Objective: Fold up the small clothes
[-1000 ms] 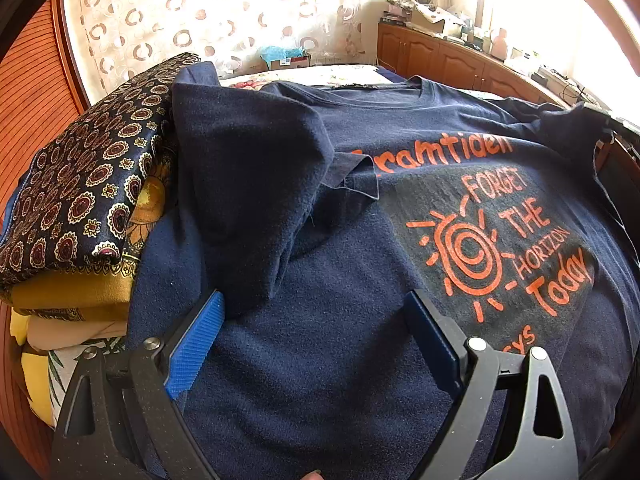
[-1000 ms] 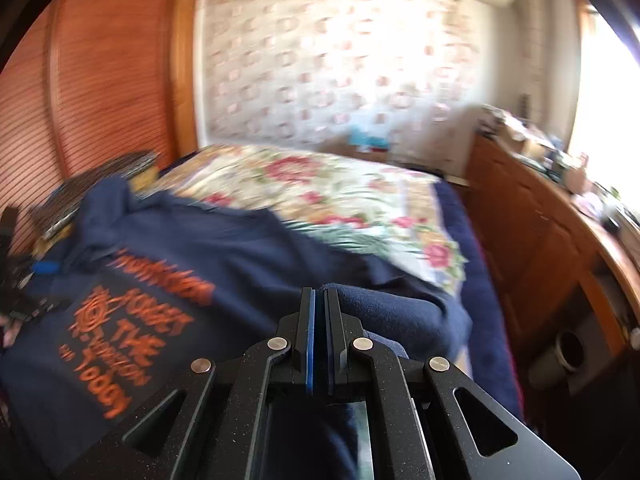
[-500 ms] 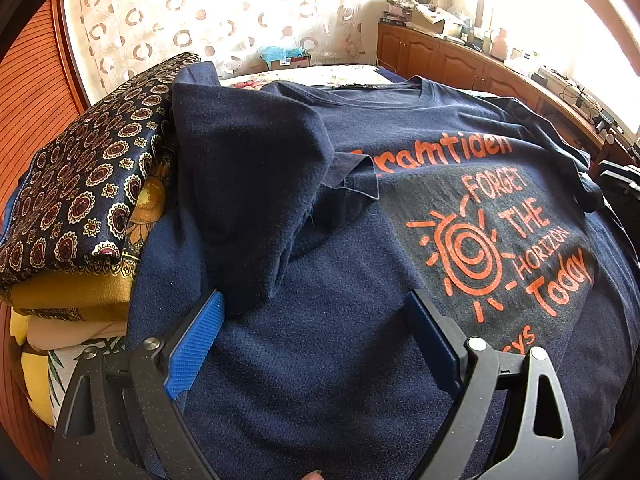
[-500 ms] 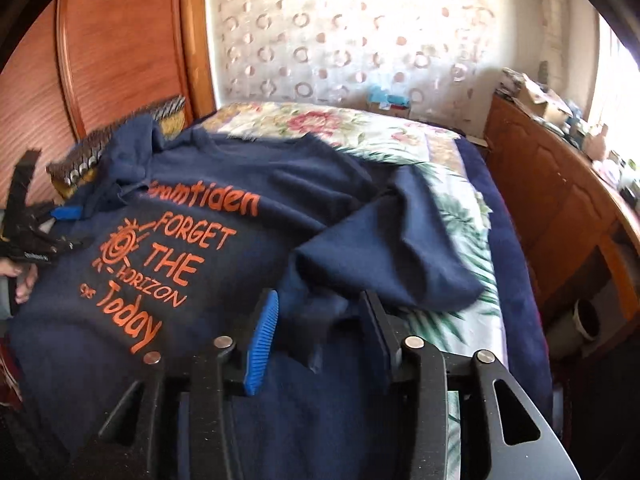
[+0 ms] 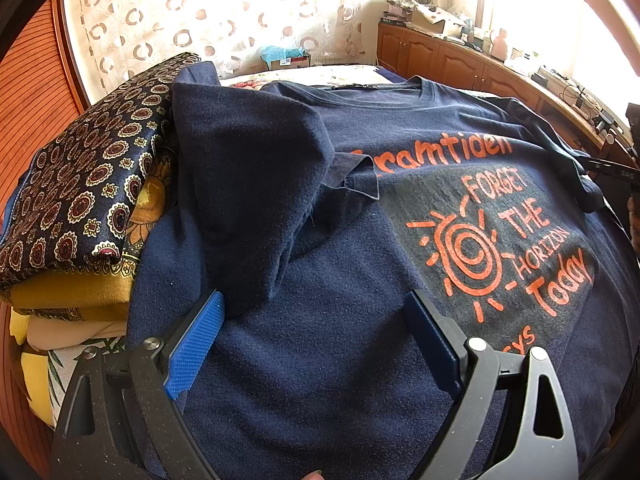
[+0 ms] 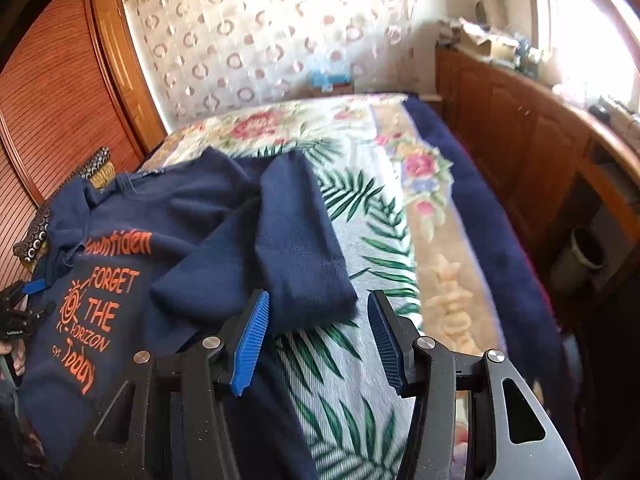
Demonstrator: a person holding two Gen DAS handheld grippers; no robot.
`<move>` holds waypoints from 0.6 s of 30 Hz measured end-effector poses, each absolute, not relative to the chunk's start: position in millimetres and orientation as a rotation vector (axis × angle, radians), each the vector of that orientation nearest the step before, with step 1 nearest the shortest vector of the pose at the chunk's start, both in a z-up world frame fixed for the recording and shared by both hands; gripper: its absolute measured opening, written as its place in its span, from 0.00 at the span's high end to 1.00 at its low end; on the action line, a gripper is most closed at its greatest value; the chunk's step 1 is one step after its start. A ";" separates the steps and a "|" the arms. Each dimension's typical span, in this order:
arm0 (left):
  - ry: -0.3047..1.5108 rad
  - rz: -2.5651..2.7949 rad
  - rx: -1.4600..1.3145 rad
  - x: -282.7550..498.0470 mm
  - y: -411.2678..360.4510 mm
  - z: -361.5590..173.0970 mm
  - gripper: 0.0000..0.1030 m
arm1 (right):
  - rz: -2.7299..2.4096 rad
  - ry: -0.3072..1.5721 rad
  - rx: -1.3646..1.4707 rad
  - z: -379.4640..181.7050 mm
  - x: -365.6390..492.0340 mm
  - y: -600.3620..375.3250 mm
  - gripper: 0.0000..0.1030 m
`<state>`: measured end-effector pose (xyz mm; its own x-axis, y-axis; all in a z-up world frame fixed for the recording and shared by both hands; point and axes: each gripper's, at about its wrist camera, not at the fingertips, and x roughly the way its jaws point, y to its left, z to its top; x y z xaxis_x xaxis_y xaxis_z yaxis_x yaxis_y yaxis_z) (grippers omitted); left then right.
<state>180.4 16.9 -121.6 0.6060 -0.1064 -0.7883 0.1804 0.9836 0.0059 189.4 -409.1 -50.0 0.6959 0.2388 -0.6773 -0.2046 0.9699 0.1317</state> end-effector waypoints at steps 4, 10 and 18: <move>0.905 -0.166 0.088 180.7 16.5 -121.7 0.11 | 0.297 0.790 0.051 -46.3 206.0 -404.5 0.92; 0.905 -0.166 0.088 180.4 16.8 -121.9 0.11 | 0.418 0.703 -0.026 -7.1 213.2 -364.5 0.95; 0.905 -0.166 0.087 180.5 16.6 -121.8 0.11 | 0.548 0.675 -0.076 18.3 236.5 -288.9 0.94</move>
